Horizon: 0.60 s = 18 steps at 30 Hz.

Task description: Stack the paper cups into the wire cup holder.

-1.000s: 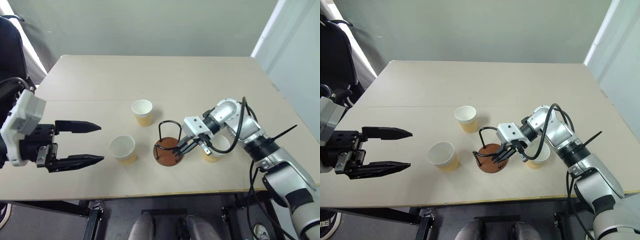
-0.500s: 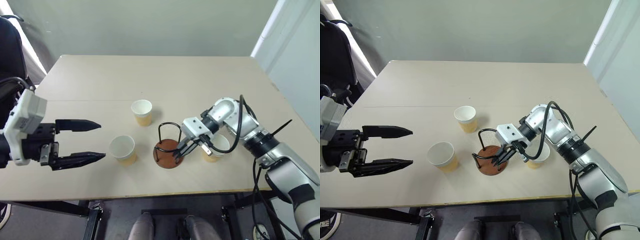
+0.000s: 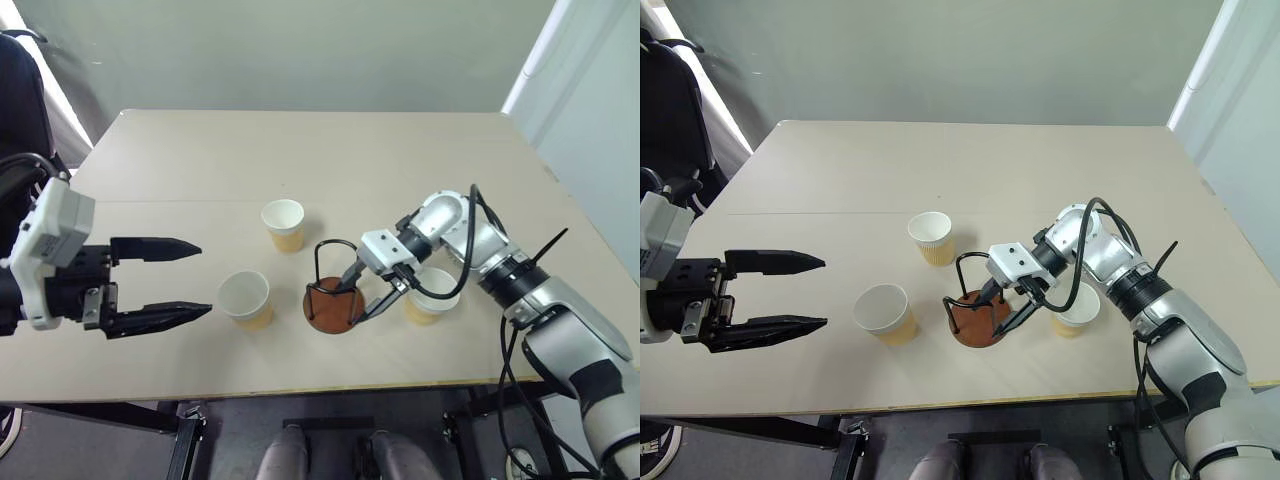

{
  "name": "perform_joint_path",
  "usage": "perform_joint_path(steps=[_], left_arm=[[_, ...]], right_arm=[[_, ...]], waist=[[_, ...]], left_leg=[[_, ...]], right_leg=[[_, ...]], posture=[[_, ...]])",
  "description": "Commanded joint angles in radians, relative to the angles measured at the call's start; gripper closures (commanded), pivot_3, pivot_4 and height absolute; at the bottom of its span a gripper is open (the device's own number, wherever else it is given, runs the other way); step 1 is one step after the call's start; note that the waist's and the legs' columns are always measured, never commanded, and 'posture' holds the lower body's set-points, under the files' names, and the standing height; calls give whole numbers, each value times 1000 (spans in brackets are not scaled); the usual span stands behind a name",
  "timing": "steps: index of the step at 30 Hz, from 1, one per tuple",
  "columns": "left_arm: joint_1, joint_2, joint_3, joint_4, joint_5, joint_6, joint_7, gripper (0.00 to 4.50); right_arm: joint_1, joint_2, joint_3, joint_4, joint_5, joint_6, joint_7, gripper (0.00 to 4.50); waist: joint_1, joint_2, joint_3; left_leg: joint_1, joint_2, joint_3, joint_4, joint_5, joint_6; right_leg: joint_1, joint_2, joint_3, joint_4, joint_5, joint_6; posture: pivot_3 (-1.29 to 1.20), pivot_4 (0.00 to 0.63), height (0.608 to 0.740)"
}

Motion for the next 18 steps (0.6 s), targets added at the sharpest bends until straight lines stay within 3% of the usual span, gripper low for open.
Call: perform_joint_path(steps=[1,2,3,7,14,18], left_arm=[[-10,0,16,1,2,-14,4,0],[-11,0,16,2,3,-15,4,0],[-13,1,15,4,3,-16,2,0],[-24,7,2,19,8,-26,-7,0],[-109,16,-91,63,9,-70,-35,0],[-169,15,-155,64,5,-91,-48,0]], right_arm=[[-38,-13,3,-11,31,-5,4,505],[-43,-17,3,-9,34,-6,4,137],[-51,-27,4,-9,38,-5,4,64],[-85,-85,3,-33,62,-3,4,64],[-180,-238,-133,-167,153,64,4,64],[-140,-388,-202,-248,139,108,4,64]], waist=[[0,0,0],[0,0,0],[0,0,0],[1,0,0],[1,0,0],[6,0,0]], left_leg=[[0,0,0,0,0,0],[0,0,0,0,0,0],[0,0,0,0,0,0],[-1,0,0,0,0,-1],[-1,0,0,-1,-2,-4],[-1,0,0,-1,-2,-4]], right_leg=[[0,0,0,0,0,0],[0,0,0,0,0,0],[0,0,0,0,0,0],[0,0,0,0,0,0],[0,0,0,0,-1,-1],[0,0,0,0,-1,-2]], posture=[[0,150,740],[0,150,740],[0,150,740],[0,150,740],[0,150,740],[0,150,740]])
